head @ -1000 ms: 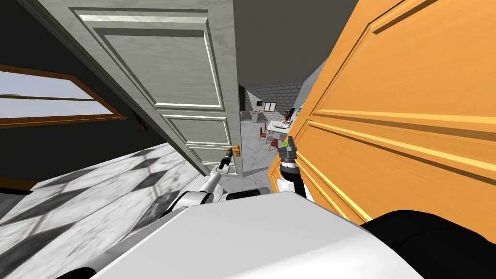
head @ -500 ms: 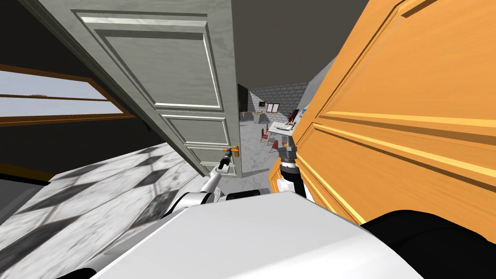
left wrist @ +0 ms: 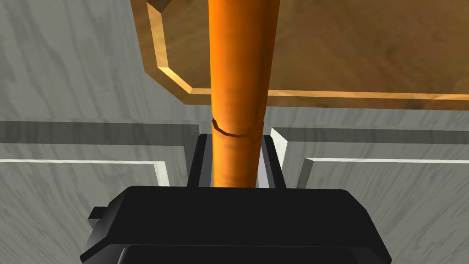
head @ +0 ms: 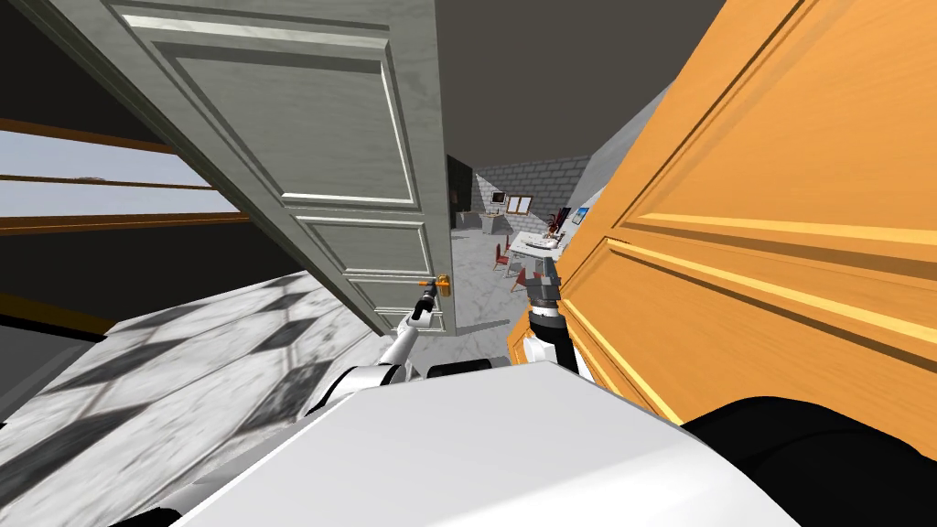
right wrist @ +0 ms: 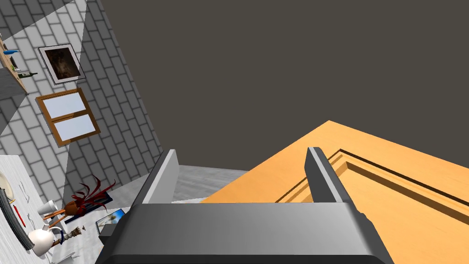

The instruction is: Push the door open

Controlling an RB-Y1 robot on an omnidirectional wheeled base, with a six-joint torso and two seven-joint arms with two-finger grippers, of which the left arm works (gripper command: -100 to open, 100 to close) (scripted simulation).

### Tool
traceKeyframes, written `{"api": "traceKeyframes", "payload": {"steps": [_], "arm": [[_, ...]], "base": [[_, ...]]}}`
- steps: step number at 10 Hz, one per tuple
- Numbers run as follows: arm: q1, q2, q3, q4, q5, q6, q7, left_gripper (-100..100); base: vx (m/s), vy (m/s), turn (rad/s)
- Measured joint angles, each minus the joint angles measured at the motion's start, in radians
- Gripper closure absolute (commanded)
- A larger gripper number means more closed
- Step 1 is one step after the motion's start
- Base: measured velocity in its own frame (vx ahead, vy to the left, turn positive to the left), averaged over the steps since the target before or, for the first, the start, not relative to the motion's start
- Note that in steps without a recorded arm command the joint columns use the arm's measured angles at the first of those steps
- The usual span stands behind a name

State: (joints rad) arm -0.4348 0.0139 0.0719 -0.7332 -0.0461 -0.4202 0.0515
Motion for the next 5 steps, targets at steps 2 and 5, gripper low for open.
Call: {"api": "traceKeyframes", "payload": {"steps": [2, 5], "arm": [[-0.006, -0.003, 0.017, 0.004, 0.003, -0.001, -0.011, 100], [0.018, 0.002, 0.026, -0.031, 0.034, 0.021, -0.057, 100]], "base": [[0.066, -0.025, 0.015], [0.114, -0.012, 0.0]]}}
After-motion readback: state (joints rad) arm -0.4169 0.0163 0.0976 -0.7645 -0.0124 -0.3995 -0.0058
